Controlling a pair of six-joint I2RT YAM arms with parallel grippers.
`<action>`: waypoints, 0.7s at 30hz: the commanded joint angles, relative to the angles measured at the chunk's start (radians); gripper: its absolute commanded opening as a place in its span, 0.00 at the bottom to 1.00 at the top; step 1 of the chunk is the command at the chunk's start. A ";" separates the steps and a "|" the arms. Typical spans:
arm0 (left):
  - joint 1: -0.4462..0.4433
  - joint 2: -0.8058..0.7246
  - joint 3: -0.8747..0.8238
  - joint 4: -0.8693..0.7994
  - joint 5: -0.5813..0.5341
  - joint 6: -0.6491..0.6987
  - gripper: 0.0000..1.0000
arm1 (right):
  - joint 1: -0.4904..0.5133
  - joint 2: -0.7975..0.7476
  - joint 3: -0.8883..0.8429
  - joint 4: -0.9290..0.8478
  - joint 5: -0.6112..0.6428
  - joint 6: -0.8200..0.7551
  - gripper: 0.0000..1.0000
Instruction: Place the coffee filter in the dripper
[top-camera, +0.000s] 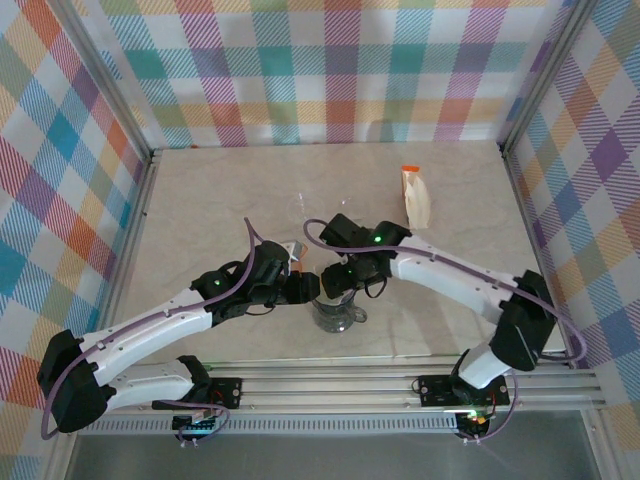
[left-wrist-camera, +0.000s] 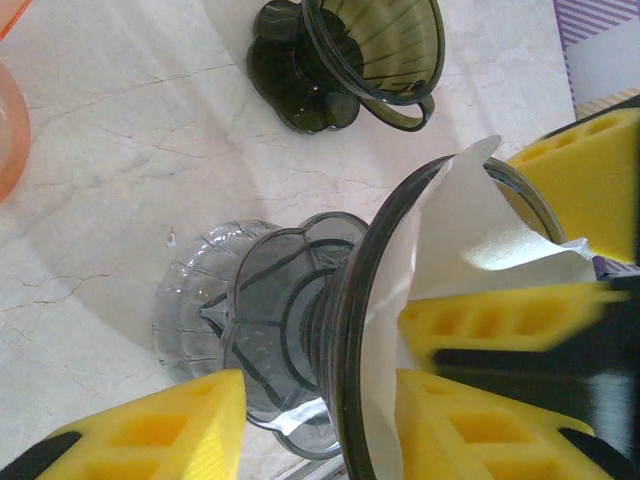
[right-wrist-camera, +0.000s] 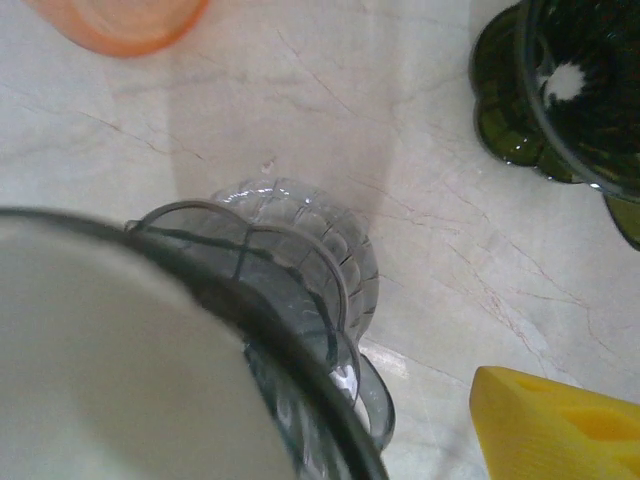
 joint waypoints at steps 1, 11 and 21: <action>0.007 0.002 -0.013 -0.011 0.009 -0.010 0.43 | 0.000 -0.069 0.017 -0.014 0.028 0.018 0.78; 0.008 -0.003 -0.016 -0.011 0.003 -0.014 0.43 | -0.006 -0.144 -0.052 -0.061 0.089 0.043 0.74; 0.008 -0.004 -0.018 -0.012 0.002 -0.014 0.42 | -0.013 -0.161 -0.063 -0.080 0.131 0.048 0.72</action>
